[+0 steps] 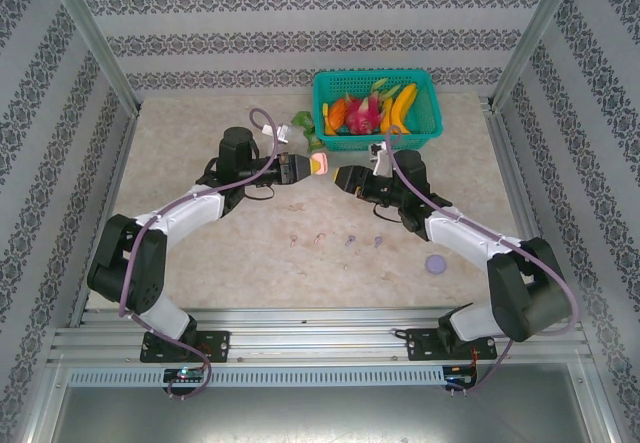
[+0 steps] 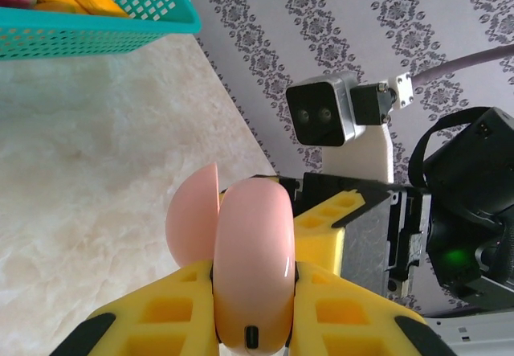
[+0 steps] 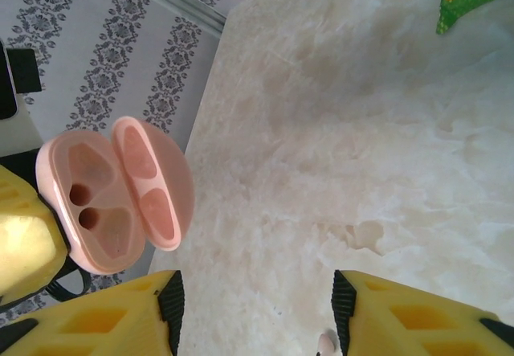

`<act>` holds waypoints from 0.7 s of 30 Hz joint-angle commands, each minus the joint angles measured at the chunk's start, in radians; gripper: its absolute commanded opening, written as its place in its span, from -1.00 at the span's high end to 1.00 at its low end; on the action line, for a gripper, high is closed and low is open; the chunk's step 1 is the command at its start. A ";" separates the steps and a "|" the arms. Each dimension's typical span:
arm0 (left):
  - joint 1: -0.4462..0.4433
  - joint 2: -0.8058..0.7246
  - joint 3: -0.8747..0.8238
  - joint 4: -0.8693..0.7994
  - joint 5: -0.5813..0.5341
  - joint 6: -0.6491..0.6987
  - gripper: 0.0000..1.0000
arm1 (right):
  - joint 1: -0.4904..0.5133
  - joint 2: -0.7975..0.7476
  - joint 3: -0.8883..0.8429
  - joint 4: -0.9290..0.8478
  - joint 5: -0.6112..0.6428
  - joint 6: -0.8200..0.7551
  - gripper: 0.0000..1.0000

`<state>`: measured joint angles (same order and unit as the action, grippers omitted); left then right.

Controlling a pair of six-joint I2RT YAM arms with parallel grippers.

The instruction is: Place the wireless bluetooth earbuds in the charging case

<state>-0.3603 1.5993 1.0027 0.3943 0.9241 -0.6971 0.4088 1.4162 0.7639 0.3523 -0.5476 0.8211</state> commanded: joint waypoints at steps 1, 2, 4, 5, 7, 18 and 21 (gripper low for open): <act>-0.004 0.013 -0.010 0.097 0.026 -0.041 1.00 | 0.013 0.015 0.045 0.033 -0.023 0.009 -0.04; -0.003 0.012 -0.009 0.097 0.026 -0.042 1.00 | 0.015 0.018 0.049 0.034 -0.022 0.010 -0.03; -0.004 0.011 -0.011 0.093 0.025 -0.041 1.00 | 0.015 0.024 0.056 0.040 -0.021 0.014 -0.02; -0.003 0.012 -0.009 0.091 0.024 -0.038 1.00 | 0.015 0.027 0.059 0.042 -0.021 0.016 -0.02; -0.003 0.011 -0.012 0.092 0.024 -0.038 1.00 | 0.016 0.032 0.068 0.045 -0.020 0.019 -0.01; -0.004 0.012 -0.017 0.103 0.026 -0.044 1.00 | 0.025 0.070 0.108 0.051 -0.022 0.026 0.07; -0.004 0.011 -0.018 0.107 0.027 -0.047 1.00 | 0.030 0.081 0.110 0.056 -0.024 0.027 0.09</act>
<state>-0.3603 1.6093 0.9924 0.4385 0.9272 -0.7399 0.4236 1.4822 0.8425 0.3698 -0.5518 0.8421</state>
